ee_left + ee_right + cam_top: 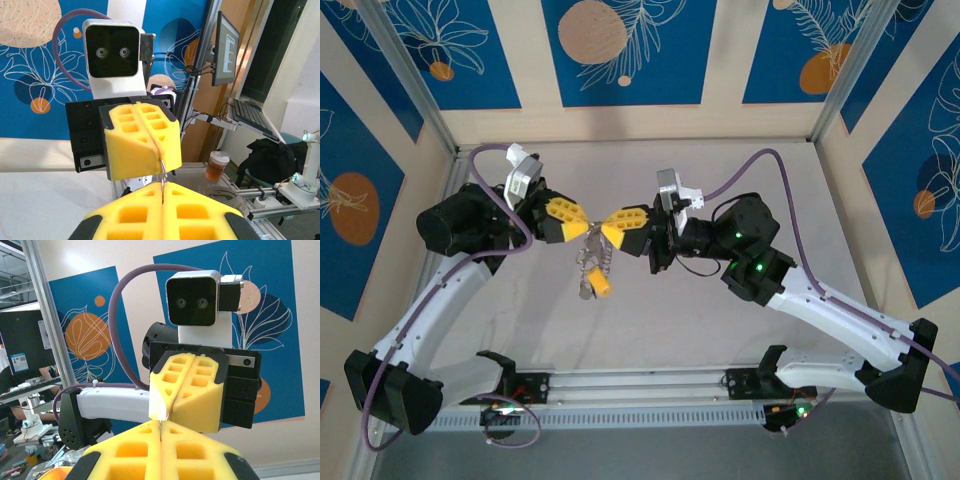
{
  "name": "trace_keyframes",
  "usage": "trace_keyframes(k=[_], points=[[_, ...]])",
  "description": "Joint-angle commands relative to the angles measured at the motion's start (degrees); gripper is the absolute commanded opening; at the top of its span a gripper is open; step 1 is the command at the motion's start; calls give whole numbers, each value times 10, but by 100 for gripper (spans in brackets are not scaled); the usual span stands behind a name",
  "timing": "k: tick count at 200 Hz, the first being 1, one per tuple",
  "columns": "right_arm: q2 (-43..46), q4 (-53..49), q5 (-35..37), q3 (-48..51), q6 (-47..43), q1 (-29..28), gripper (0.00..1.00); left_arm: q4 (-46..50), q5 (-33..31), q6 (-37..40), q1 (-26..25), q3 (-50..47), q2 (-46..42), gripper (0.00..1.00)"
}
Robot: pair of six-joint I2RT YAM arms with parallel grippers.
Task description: Put the keys on the keyring
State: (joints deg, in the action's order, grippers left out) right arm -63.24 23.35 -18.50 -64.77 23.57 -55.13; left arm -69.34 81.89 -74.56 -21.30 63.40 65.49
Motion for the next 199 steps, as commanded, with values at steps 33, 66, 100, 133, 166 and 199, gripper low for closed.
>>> trace_keyframes(k=[33,66,100,133,166,199], points=[[-9,11,-18,-19,2,-6,0,-6,-22,10,-5,14,-9,0],[-12,3,-15,-24,-1,-6,0,-2,-22,14,-5,13,-9,0],[-22,-5,-13,-35,-1,-7,0,14,-18,27,-6,11,-12,0],[-25,-26,-1,-45,-20,-17,0,40,-16,50,-5,7,-21,0],[-16,-48,17,-43,-51,-30,0,127,-22,123,-4,4,-39,0],[8,-72,60,-28,-103,-48,0,253,-35,225,-4,10,-60,0]])
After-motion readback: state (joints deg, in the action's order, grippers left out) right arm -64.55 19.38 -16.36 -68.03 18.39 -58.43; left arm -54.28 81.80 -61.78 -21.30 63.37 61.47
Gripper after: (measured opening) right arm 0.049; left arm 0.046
